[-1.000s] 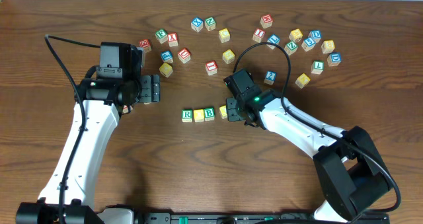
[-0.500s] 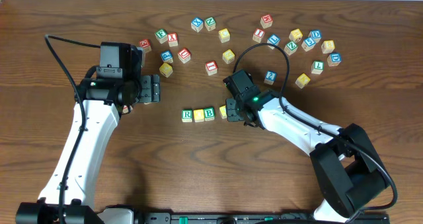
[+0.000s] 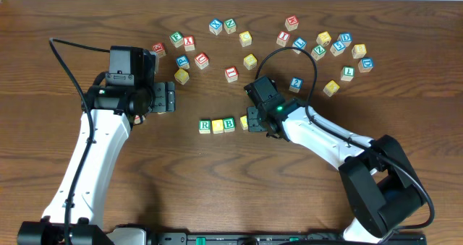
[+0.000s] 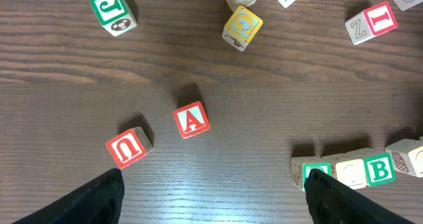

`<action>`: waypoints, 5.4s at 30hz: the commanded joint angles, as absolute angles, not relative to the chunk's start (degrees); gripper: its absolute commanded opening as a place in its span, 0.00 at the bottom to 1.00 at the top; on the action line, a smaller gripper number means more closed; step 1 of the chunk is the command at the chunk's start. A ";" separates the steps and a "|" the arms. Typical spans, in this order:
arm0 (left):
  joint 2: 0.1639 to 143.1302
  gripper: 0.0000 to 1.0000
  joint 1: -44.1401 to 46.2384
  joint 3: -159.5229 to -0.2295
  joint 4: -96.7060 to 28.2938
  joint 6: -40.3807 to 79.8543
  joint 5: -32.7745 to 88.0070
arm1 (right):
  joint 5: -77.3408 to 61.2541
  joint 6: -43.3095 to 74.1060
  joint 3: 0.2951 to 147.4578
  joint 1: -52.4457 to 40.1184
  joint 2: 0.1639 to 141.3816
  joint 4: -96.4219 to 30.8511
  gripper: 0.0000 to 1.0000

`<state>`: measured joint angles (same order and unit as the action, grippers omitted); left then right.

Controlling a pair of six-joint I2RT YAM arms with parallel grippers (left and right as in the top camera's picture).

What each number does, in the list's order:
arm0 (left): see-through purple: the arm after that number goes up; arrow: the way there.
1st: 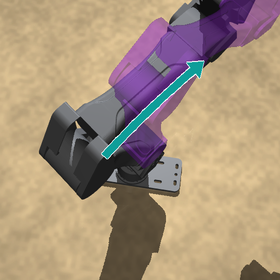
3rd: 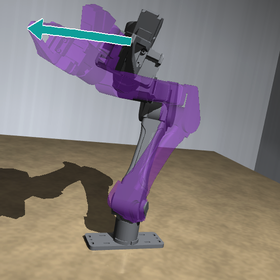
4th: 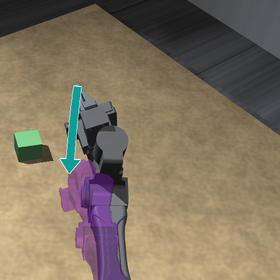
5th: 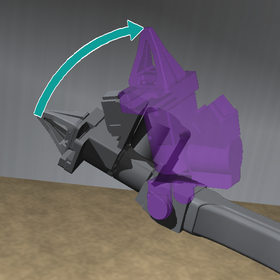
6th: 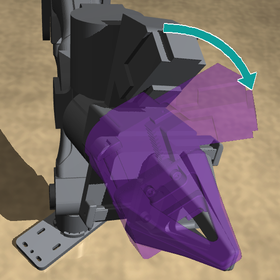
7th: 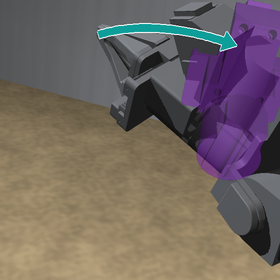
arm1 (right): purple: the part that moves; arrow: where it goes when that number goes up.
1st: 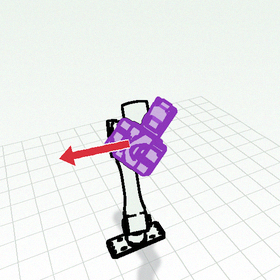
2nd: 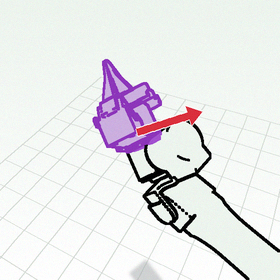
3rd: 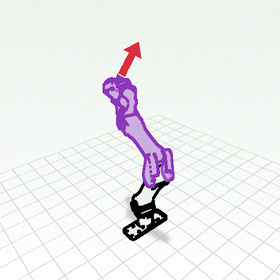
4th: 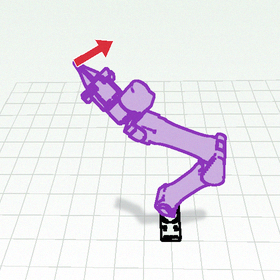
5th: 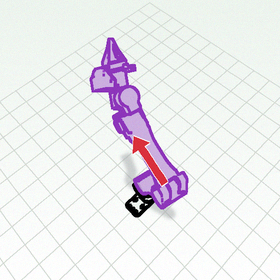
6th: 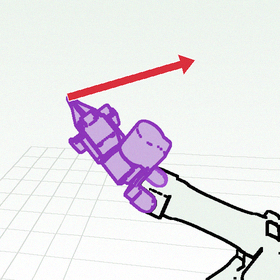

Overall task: Spell out ROBOT
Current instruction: 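Lower the blue T block onto the table right of the O block, then hold the blue T block in place beside the O block, then open the right gripper and lift away from the T block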

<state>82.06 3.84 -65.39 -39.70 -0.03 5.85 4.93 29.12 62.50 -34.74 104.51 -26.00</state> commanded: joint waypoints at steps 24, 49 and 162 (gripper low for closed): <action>81.45 0.86 3.55 -64.82 -39.83 -0.19 5.37 | 5.85 30.44 62.11 -37.56 105.14 -25.30 0.20; 81.45 0.86 3.55 -64.82 -39.83 -0.19 5.37 | 5.85 31.29 62.06 -37.56 106.26 -25.08 0.20; 81.45 0.86 3.55 -64.82 -39.83 -0.19 5.37 | 12.40 28.34 62.06 -37.45 106.26 -19.38 0.35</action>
